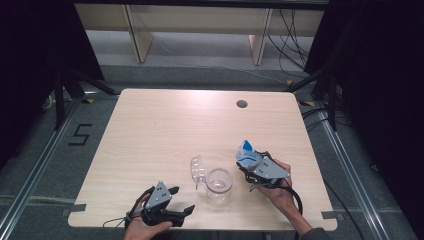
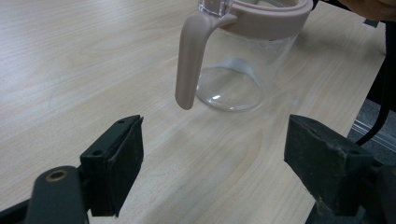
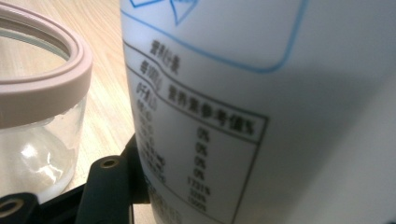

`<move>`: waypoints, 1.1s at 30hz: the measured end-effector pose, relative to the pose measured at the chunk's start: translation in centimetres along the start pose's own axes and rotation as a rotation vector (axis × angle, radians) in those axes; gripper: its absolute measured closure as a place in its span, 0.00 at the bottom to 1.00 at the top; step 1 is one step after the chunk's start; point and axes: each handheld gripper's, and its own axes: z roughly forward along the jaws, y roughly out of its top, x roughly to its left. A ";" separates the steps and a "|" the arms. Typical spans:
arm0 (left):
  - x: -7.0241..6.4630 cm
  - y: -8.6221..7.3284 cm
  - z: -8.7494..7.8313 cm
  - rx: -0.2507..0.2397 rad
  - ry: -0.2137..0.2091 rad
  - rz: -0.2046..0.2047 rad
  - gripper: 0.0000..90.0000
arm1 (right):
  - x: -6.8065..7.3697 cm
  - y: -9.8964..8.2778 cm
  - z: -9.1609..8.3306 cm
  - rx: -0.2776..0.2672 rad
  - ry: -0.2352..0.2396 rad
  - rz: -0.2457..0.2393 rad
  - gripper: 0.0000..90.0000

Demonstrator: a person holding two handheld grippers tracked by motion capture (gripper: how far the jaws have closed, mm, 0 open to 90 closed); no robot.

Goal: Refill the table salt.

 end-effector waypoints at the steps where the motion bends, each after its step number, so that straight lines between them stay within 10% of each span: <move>1: -0.1 0.0 0.1 -0.006 -0.001 -0.007 0.22 | 0.1 0.0 0.0 -0.003 -0.005 -0.006 0.46; 33: 0.0 -0.1 -0.2 -0.009 0.007 -0.021 0.22 | 1.6 1.3 -0.4 0.021 -0.027 -0.284 0.47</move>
